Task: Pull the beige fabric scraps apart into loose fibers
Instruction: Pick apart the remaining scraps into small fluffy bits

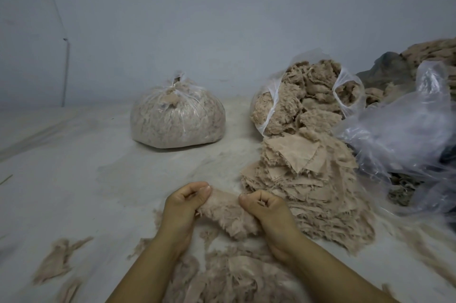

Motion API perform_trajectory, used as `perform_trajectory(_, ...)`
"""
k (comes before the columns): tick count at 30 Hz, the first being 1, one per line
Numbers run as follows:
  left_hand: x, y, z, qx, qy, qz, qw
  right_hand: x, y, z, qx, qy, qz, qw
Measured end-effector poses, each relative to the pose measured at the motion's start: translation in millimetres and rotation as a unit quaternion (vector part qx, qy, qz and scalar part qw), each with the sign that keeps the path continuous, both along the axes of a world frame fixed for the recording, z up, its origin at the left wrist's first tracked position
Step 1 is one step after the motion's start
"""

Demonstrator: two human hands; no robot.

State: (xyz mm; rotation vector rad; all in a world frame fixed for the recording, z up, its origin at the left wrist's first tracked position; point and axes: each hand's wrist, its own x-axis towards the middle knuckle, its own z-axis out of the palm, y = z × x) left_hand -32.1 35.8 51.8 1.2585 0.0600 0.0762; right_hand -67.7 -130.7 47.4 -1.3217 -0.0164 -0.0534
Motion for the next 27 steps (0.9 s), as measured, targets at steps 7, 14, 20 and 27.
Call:
perform_trajectory(7, 8.2, 13.7, 2.1, -0.084, 0.051, 0.060, 0.993, 4.2, -8.7, 1.7, 0.002, -0.017, -0.021, 1.000)
perform_trajectory(14, 14.7, 14.4, -2.1, -0.035, 0.025, 0.091, 0.995, 10.1, -9.1, 0.8, 0.062, -0.019, -0.077, 0.995)
perform_trajectory(20, 11.6, 18.8, 0.3, -0.003, 0.044, 0.045, 0.998, 11.7, -11.7, 5.4, 0.082, 0.000, -0.113, 0.990)
perform_trajectory(27, -7.8, -14.5, -2.1, 0.104, -0.008, -0.047, 0.993, 1.3, 5.6, -3.6, 0.026, -0.006, -0.036, 0.999)
